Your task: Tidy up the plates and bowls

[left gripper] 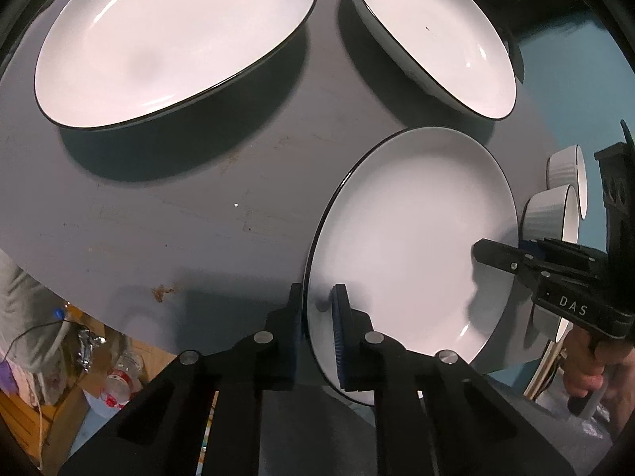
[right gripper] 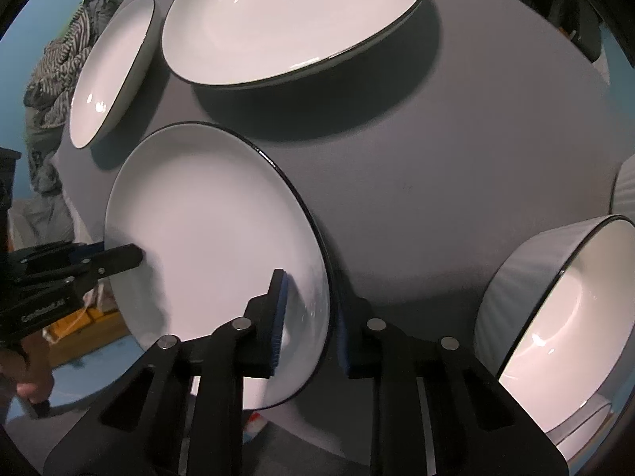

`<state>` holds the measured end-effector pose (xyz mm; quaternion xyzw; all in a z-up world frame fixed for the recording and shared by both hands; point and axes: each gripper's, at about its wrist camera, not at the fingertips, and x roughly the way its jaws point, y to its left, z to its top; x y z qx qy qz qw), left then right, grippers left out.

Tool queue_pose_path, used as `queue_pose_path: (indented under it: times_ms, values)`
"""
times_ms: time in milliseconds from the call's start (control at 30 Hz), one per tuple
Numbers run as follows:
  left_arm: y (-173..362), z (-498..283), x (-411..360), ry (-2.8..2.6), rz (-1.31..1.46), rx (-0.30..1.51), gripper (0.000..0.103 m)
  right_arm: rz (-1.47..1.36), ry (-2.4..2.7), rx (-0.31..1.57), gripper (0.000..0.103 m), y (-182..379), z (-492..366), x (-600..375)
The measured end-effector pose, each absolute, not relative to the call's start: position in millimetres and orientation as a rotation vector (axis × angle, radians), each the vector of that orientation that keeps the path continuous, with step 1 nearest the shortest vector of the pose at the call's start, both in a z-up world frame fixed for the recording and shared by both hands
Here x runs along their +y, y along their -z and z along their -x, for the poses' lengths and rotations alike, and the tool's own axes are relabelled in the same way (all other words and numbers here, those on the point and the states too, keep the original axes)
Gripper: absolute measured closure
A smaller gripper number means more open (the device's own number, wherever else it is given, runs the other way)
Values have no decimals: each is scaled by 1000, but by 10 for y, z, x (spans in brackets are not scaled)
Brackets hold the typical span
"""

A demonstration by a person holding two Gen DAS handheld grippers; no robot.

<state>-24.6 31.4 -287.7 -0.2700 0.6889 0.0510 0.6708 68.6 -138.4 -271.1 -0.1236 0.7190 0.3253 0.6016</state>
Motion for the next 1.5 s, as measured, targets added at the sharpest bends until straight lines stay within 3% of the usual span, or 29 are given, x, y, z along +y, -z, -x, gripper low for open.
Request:
queue_pose_path:
  times_ms: [733,1500]
  values:
    - [2907,133,282,-46,634,1596,92,206,-774,1722,88,2739,-782,-1508]
    - [2495,-194,468,-16,576,1549,92,129,-760,1702,90,2453,-1014,-1686]
